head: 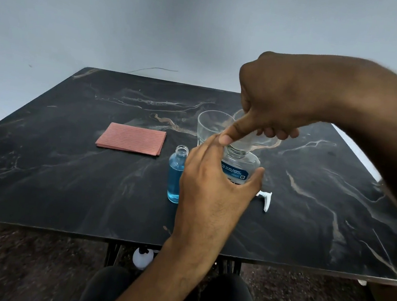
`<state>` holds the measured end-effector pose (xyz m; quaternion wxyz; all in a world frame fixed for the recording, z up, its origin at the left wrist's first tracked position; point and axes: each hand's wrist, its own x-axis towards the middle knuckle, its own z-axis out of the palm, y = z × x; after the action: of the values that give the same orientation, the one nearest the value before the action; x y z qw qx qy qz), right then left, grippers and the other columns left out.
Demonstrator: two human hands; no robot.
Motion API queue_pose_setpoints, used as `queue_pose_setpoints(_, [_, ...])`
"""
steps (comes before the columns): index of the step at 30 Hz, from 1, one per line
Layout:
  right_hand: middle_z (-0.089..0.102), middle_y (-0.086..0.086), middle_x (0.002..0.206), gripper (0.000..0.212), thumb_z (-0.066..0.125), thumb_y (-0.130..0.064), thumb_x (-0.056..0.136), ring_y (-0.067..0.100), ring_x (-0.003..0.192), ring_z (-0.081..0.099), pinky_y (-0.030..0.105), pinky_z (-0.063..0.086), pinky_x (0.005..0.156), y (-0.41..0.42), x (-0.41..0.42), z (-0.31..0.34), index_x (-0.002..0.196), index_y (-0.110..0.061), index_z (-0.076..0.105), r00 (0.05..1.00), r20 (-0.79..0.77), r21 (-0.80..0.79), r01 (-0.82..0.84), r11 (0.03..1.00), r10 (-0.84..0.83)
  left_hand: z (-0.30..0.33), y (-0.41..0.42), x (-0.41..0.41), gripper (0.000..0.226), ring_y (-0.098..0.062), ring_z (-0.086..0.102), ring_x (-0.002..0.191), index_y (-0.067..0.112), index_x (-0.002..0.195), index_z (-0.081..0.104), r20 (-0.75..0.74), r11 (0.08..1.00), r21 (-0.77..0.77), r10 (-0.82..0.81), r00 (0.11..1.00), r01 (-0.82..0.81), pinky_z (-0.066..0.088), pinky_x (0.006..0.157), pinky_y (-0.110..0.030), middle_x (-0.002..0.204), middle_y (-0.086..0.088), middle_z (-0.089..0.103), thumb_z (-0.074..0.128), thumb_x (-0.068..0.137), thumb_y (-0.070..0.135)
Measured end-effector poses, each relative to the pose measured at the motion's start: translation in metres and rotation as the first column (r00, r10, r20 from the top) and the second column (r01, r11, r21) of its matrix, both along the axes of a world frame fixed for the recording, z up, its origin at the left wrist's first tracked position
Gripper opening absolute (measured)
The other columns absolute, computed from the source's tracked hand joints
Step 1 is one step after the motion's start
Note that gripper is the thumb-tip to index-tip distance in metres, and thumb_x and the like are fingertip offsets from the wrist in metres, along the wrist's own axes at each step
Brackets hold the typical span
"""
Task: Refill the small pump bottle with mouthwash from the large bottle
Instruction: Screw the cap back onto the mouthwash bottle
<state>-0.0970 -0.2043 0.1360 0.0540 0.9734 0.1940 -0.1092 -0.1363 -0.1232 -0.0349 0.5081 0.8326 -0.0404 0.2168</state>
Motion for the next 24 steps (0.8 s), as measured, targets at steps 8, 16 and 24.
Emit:
queue_pose_setpoints(8, [0.064,0.001,0.042,0.088,0.047,-0.092,0.062,0.013,0.032,0.06,0.022,0.043,0.047,-0.004,0.011,-0.009,0.045,-0.008,0.068,0.996,0.015,0.016,0.089,0.996,-0.09,0.002,0.003,0.001,0.069,-0.009,0.051,0.129,0.023,0.139,0.056,-0.005,1.0,0.016,-0.024,1.0,0.024,0.046,0.108,-0.032,0.129,0.012,0.062,0.08,0.08,0.051])
queue_pose_setpoints(16, [0.074,-0.012,0.07,0.046,0.077,-0.07,0.053,0.008,0.045,0.068,0.028,0.047,0.053,-0.026,0.011,0.005,0.084,-0.037,0.071,0.996,0.007,0.285,-0.088,0.955,0.089,0.002,0.003,0.002,0.064,-0.007,0.052,0.124,0.024,0.135,0.058,0.01,0.999,0.011,-0.034,0.999,0.034,0.047,0.106,-0.03,0.124,0.015,0.062,0.08,0.08,0.048])
queue_pose_setpoints(24, [0.069,-0.025,0.059,0.026,0.082,-0.048,0.064,-0.001,0.055,0.069,0.018,0.041,0.055,-0.026,0.015,-0.003,0.085,-0.034,0.077,0.989,-0.012,0.277,-0.14,0.951,0.149,0.001,0.003,0.004,0.069,-0.012,0.05,0.132,0.023,0.14,0.056,-0.014,0.998,0.035,-0.042,0.999,0.043,0.046,0.109,-0.033,0.133,0.009,0.061,0.078,0.08,0.052])
